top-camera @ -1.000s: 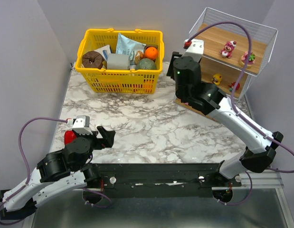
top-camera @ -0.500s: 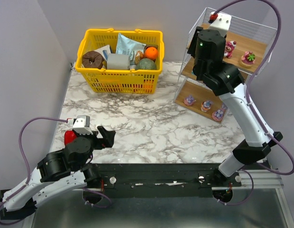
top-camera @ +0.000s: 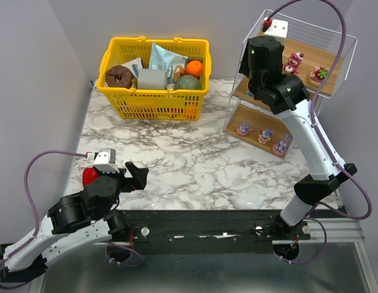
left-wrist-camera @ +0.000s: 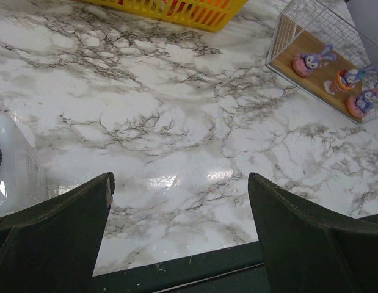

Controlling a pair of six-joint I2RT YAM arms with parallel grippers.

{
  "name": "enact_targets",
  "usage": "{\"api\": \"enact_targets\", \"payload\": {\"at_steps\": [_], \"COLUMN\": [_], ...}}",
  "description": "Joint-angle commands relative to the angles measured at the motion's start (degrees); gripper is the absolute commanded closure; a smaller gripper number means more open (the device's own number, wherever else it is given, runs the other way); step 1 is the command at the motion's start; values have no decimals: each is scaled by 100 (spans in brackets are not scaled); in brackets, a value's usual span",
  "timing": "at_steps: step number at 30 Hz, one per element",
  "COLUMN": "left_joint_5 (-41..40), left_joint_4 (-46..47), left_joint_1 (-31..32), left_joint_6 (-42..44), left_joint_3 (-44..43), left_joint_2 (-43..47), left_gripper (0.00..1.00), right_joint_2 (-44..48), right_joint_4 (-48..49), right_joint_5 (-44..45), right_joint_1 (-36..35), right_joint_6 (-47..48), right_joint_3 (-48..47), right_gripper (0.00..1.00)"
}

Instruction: Place and organize the plastic toys onto the shelf

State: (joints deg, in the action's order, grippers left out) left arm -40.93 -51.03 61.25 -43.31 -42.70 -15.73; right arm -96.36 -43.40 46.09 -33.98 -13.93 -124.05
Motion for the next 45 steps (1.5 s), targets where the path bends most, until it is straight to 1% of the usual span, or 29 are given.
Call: {"api": "enact_targets", "payload": {"at_steps": [1, 5, 9, 14, 17, 19, 23, 24, 27, 45], "left_joint_5": [-56, -65, -65, -73, -73, -82, -82, -82, -82, -91], "left_joint_4": [31, 23, 14, 22, 14, 14, 14, 14, 5, 5], "left_joint_1": [18, 18, 18, 18, 18, 18, 18, 18, 18, 9], "left_joint_6": [16, 7, 7, -2, -2, -11, -11, -11, -11, -28], "left_joint_3": [-55, -63, -54, -63, -63, -63, -63, -63, -63, -63], "left_joint_2": [-18, -9, -9, -18, -18, -9, -9, -9, -1, 61], "left_gripper": [1, 1, 1, 1, 1, 1, 1, 1, 1, 1], "right_joint_2": [3, -50, -129, -261, -322, -366, -419, -428, -445, -463], "right_joint_4": [-248, -327, -433, -556, -573, -600, -644, -652, -687, -688], "right_joint_5": [-223, -249, -267, -275, -328, -346, -363, -355, -390, -293], "right_joint_1": [137, 216, 295, 365, 383, 401, 418, 427, 436, 453], "right_joint_6": [-92, -92, -83, -74, -74, -74, -74, -57, -31, 225], "right_joint_3": [-128, -172, -269, -383, -409, -436, -497, -506, -559, -550], "right_gripper": [72, 70, 65, 62, 58, 54, 50, 46, 41, 30]}}
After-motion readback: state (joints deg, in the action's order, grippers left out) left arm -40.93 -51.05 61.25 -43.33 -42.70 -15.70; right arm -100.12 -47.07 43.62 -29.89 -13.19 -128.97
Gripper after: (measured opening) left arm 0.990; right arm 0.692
